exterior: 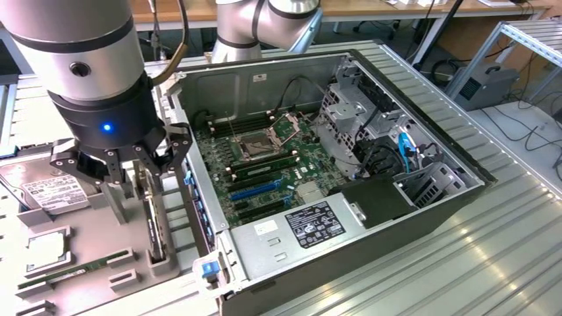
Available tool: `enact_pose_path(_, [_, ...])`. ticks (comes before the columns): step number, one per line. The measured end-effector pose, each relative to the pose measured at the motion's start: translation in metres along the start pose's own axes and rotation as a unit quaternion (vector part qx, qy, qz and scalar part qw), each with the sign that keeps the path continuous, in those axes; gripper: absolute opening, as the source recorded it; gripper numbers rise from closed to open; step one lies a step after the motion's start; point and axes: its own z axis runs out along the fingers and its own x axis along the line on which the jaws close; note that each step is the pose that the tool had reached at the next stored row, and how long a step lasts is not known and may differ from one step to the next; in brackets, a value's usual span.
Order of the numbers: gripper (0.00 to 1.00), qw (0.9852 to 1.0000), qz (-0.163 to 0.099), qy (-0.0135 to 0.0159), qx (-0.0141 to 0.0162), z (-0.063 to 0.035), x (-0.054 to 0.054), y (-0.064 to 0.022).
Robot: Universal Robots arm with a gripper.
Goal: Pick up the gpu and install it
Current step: 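Pick up the gpu and move the gpu toward the slot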
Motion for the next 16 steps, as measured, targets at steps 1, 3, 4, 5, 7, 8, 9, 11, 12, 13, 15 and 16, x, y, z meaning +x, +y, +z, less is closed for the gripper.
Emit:
enact_pose_path(1, [0.42,1.0000,0.000,0.0000,0.0000,0.0018,0.000,-0.0001])
enact_pose_path(3, [0.42,1.0000,0.000,0.0001,0.0002,0.0033,0.000,-0.0001])
enact_pose_path(4, [0.42,1.0000,0.000,0.0000,0.0000,0.0035,0.000,-0.0001])
enact_pose_path(5, [0.42,1.0000,0.000,-0.0001,-0.0002,0.0044,0.000,-0.0001])
enact_pose_path(7, [0.42,1.0000,0.000,0.0000,0.0000,0.0104,0.000,-0.0004])
enact_pose_path(8, [0.42,1.0000,0.000,0.0000,-0.0001,0.0133,0.000,-0.0005])
enact_pose_path(9, [0.42,1.0000,0.000,0.0000,0.0000,0.0151,0.000,-0.0006])
enact_pose_path(11, [0.42,1.0000,0.000,0.0001,0.0001,0.0159,0.000,-0.0007])
enact_pose_path(12, [0.42,1.0000,0.000,0.0000,-0.0001,0.0172,0.000,-0.0007])
enact_pose_path(13, [0.42,1.0000,0.000,0.0000,0.0000,0.0198,0.001,-0.0008])
enact_pose_path(15, [0.42,1.0000,0.000,0.0000,0.0000,0.0239,0.001,-0.0010])
enact_pose_path(16, [0.42,1.0000,0.000,0.0000,0.0000,0.0262,0.001,-0.0011])
